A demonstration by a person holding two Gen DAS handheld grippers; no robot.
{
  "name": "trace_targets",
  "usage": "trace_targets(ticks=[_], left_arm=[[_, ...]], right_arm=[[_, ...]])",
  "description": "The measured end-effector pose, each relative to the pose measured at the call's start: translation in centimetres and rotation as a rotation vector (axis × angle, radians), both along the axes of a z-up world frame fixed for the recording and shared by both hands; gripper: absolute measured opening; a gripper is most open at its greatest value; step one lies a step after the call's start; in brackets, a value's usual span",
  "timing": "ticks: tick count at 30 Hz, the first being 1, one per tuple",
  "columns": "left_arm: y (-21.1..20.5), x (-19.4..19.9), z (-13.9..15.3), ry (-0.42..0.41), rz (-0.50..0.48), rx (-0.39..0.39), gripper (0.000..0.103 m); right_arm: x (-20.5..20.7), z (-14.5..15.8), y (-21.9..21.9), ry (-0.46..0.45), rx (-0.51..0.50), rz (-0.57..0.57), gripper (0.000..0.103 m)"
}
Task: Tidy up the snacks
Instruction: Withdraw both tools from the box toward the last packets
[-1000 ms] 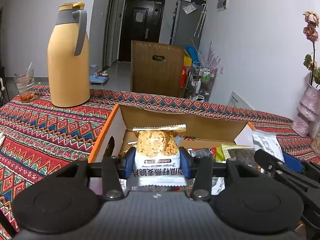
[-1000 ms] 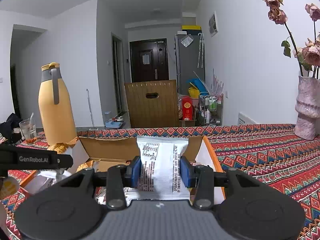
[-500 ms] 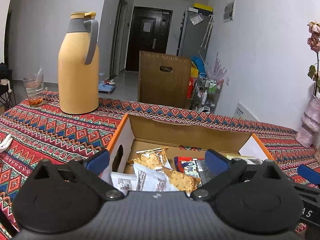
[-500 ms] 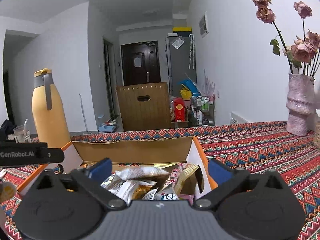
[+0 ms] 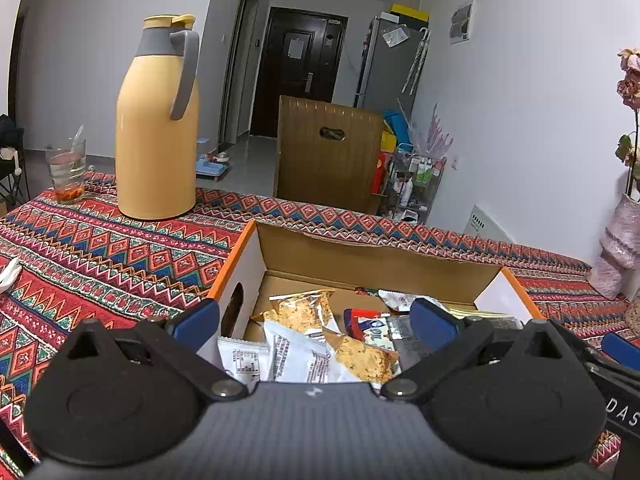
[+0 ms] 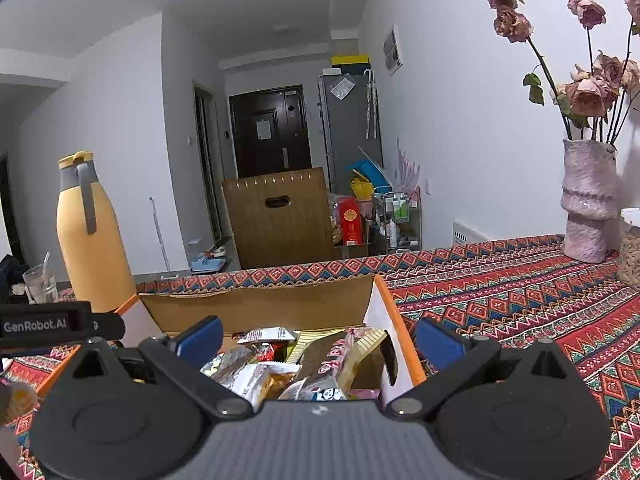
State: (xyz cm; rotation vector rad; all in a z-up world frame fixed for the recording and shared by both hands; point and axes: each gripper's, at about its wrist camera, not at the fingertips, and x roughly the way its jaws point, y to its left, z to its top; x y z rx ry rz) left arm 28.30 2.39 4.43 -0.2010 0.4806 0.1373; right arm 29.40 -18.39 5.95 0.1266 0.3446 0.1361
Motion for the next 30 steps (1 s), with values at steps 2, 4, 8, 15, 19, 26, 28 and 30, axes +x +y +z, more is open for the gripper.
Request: trace_targets(ticks=[2, 4, 8, 15, 19, 26, 28, 30], left_arm=[[-0.1, -0.2, 0.2, -0.006, 0.000, 0.000, 0.103], [-0.1, -0.4, 0.5, -0.014, -0.004, -0.004, 0.103], [-0.5, -1.1, 1.0, -0.017, -0.018, -0.012, 0.103], [-1.4, -3.1, 1.1, 0.000, -0.077, 0.012, 0.103], [-2.1, -4.6, 0.3, 0.034, -0.125, 0.052, 0.103], [-3.7, -7.1, -2.7, 0.139, -0.231, 0.115, 0.103], [-4.2, -7.5, -3.7, 0.174, -0.258, 0.129, 0.103], [-4.7, -7.9, -4.5, 0.206, -0.283, 0.134, 0.103]], right_arm=[[-0.3, 0.5, -0.3, -0.011, 0.001, -0.004, 0.103], [-0.6, 1.0, -0.5, -0.017, 0.006, -0.009, 0.103], [-1.5, 2.0, -1.2, -0.016, 0.015, 0.001, 0.103], [-4.0, 1.9, -2.6, -0.018, 0.002, 0.034, 0.103], [-5.7, 1.0, -3.8, 0.012, -0.008, 0.044, 0.103], [-9.0, -1.2, -5.4, 0.077, -0.038, 0.053, 0.103], [-9.8, -1.9, -5.7, 0.095, -0.042, 0.054, 0.103], [-10.6, -2.6, -5.9, 0.112, -0.045, 0.052, 0.103]])
